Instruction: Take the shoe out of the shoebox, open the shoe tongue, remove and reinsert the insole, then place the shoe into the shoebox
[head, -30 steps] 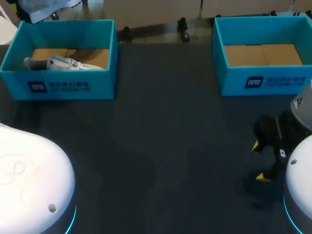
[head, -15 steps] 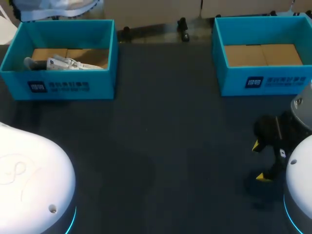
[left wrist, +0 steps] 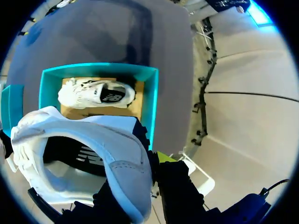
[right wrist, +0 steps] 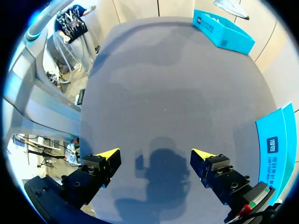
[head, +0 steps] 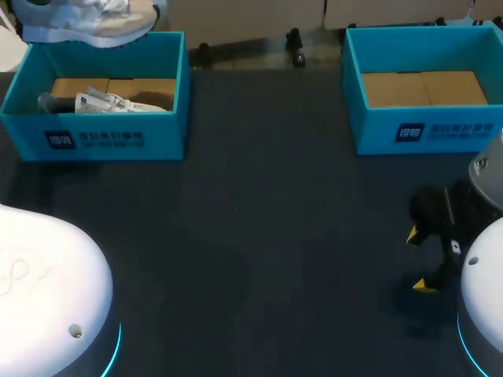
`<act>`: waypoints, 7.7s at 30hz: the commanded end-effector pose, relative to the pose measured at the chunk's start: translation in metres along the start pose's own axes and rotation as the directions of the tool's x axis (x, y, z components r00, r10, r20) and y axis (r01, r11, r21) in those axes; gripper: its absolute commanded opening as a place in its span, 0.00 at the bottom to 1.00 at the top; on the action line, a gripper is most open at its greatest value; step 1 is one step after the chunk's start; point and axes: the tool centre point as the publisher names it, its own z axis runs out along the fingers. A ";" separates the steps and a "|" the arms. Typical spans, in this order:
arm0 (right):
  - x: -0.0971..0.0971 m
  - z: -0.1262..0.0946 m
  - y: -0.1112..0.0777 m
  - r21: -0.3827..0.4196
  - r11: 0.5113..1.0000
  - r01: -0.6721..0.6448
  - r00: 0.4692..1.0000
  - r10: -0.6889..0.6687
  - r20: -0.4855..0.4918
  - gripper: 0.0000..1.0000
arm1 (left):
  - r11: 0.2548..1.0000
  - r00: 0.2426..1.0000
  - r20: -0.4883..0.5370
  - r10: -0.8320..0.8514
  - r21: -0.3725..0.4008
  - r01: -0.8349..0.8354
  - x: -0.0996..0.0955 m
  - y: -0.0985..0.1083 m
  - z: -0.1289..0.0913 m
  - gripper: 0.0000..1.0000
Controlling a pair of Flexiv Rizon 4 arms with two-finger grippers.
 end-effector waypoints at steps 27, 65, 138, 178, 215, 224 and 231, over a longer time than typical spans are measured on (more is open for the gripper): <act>0.002 0.000 0.000 0.001 1.000 0.000 1.000 0.000 0.004 1.00 | 0.995 0.995 -0.010 0.103 0.016 -0.103 -0.012 -0.001 0.068 0.00; 0.002 0.000 0.000 0.001 1.000 0.000 1.000 0.000 0.004 1.00 | 0.995 0.995 -0.043 0.090 0.035 -0.089 -0.011 0.027 0.072 0.00; 0.002 0.000 0.000 0.001 1.000 0.000 1.000 0.000 0.004 1.00 | 0.995 0.999 -0.025 0.043 0.095 -0.041 -0.036 0.010 0.135 0.00; 0.002 0.000 0.000 0.001 1.000 0.000 1.000 0.000 0.004 1.00 | 0.998 1.000 0.002 0.025 0.060 -0.025 -0.062 0.011 0.190 0.00; 0.002 0.000 0.000 0.001 1.000 0.000 1.000 0.000 0.004 1.00 | 0.993 0.998 0.018 0.056 0.101 -0.058 -0.068 0.007 0.215 0.50; 0.002 0.000 0.000 0.001 1.000 0.000 1.000 0.000 0.004 1.00 | 0.991 0.996 0.071 0.051 0.120 -0.060 -0.066 0.008 0.197 0.64; 0.002 0.000 0.000 0.001 1.000 0.000 1.000 0.000 0.004 1.00 | 0.992 0.992 0.115 0.053 0.108 -0.065 -0.067 0.008 0.172 1.00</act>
